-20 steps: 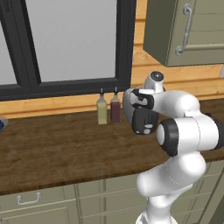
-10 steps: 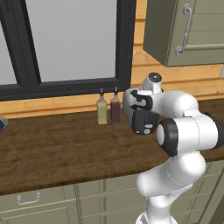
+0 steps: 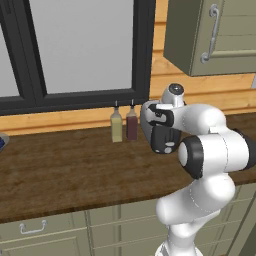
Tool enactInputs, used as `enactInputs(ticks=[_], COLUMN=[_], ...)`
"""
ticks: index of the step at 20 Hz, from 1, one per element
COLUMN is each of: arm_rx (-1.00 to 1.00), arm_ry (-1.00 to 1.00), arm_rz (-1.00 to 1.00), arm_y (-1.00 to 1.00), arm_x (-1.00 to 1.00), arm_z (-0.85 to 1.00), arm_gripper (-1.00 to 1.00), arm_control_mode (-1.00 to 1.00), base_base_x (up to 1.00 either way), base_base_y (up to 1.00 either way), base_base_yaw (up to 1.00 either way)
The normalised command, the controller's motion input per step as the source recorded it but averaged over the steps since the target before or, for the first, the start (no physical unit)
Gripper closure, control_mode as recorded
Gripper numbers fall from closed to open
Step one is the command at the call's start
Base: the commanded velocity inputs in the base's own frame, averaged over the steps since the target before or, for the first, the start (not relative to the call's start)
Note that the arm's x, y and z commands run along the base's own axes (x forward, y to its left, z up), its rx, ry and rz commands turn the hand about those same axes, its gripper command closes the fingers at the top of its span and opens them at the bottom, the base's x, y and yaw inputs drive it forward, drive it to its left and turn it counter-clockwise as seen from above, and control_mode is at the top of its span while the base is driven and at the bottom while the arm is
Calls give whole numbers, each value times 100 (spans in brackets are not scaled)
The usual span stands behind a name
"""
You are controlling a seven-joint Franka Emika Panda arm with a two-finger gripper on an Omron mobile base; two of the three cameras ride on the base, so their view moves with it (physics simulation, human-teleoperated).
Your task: Start the toaster. Once the lever pops up, take the bread to the plate on the dining counter.
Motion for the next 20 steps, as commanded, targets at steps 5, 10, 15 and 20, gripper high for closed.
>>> enactInputs(ticks=[5, 10, 15, 20], arm_rx=[0, 0, 0, 0], arm_ry=[0, 0, 0, 0], arm_rz=[0, 0, 0, 0], arm_y=[-7, 0, 0, 0], arm_x=[2, 0, 0, 0], arm_z=[-5, -5, -9, -3], arm_gripper=[-100, -100, -100, -100], arm_control_mode=[-100, -100, -100, -100], base_base_x=[0, 0, 0, 0], base_base_y=[0, 0, 0, 0], base_base_yaw=[0, 0, 0, 0])
